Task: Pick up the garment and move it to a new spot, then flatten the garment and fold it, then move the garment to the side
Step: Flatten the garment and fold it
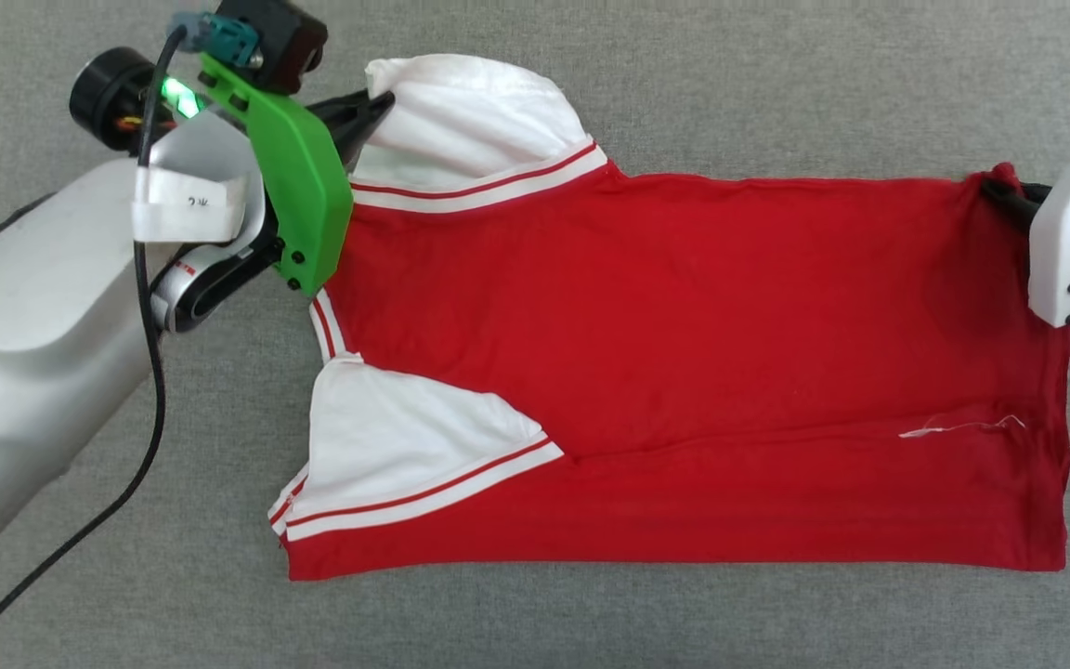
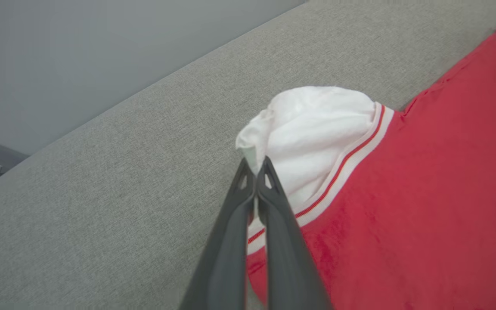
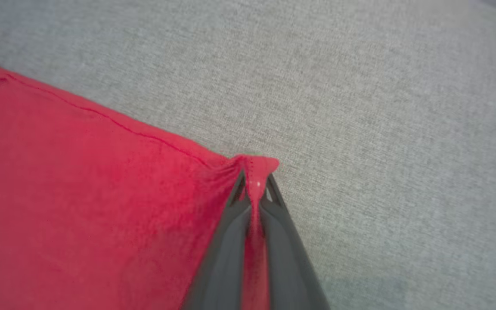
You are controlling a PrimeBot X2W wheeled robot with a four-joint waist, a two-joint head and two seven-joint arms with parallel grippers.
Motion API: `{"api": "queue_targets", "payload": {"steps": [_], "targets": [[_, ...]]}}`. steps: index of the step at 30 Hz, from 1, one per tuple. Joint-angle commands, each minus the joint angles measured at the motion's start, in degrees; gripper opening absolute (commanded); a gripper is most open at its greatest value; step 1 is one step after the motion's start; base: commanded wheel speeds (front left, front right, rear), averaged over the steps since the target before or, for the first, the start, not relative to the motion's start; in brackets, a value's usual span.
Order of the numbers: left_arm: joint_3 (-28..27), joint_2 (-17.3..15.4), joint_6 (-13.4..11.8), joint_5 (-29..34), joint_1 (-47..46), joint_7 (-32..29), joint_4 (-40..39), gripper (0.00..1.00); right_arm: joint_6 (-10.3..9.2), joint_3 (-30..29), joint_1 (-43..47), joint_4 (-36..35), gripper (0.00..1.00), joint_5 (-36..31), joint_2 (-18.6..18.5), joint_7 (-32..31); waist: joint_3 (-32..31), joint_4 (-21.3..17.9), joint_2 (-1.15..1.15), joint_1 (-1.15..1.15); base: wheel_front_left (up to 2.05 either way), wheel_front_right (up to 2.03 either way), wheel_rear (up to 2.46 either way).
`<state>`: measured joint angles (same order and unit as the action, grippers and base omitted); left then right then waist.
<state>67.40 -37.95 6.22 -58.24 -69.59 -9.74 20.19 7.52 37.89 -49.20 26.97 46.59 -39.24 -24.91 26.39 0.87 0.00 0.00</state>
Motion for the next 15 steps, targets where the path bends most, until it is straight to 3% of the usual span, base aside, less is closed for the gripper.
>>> {"api": "queue_targets", "payload": {"steps": [1, 8, 15], "targets": [[-0.20, -0.24, -0.56, -0.05, 1.96, 1.08, 0.14, 0.00, -0.03, 0.70, 1.26, -0.44, 0.00, 0.39, 0.18, 2.32, -2.53, -0.44, 0.00, 0.00, 0.00, 0.00, 0.00], [-0.03, -2.17, -3.04, -1.52, 9.41, 5.59, -2.30, 0.00, -0.03, 2.63, 6.02, -2.51, 0.00, -0.30, -1.19, 13.26, -7.99, -0.78, 0.00, 0.00, 0.00, 0.00, 0.00], [0.85, -5.48, -6.60, -2.60, 17.34, 8.78, -7.78, 0.00, -0.03, 1.04, 13.35, -4.78, 0.00, -0.45, -2.52, 19.34, -12.54, -0.41, 0.00, 0.00, 0.00, 0.00, 0.00]]}}
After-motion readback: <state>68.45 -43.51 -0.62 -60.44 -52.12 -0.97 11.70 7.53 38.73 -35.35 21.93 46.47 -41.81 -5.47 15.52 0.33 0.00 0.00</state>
